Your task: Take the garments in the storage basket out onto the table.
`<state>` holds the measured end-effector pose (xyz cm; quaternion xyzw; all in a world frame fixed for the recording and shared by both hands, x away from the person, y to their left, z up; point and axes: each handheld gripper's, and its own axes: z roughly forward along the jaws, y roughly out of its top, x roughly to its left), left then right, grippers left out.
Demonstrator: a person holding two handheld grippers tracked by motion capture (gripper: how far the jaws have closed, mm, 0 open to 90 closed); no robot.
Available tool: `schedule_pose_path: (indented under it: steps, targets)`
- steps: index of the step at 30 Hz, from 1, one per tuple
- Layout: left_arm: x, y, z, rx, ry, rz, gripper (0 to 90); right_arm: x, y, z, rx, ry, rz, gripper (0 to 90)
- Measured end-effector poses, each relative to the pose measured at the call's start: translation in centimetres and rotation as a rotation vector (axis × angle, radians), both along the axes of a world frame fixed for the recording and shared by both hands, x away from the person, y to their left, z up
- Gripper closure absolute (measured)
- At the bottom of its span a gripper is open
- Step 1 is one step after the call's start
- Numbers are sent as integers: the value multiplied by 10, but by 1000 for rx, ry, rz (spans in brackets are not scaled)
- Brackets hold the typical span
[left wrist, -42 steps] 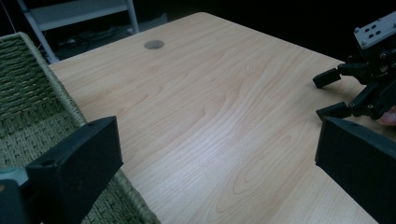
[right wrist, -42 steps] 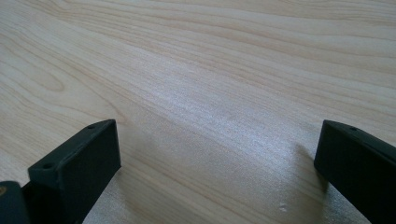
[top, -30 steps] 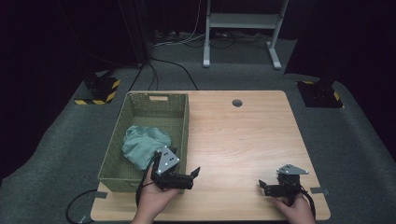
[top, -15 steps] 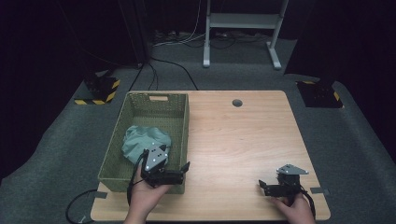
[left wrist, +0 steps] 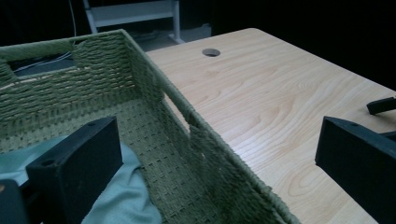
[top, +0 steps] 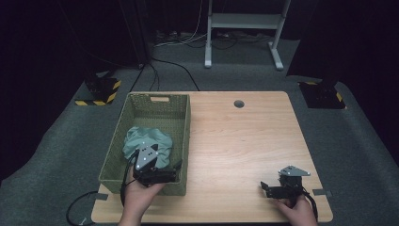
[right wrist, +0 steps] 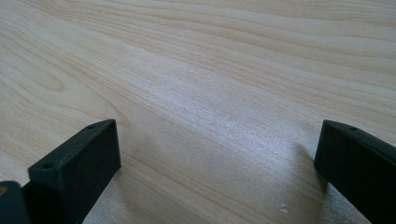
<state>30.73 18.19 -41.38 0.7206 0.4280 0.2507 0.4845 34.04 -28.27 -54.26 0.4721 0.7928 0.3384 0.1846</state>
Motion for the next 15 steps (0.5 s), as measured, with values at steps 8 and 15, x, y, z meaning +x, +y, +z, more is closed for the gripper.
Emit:
schedule_pose_path:
  steps: [8,15]
  targets:
    - [0,15,2,-26,-1,32,7,0,0,0,1,1,-1,0]
    - [-1,25,3,-48,-3,56,7,0,0,0,3,-1,1,0]
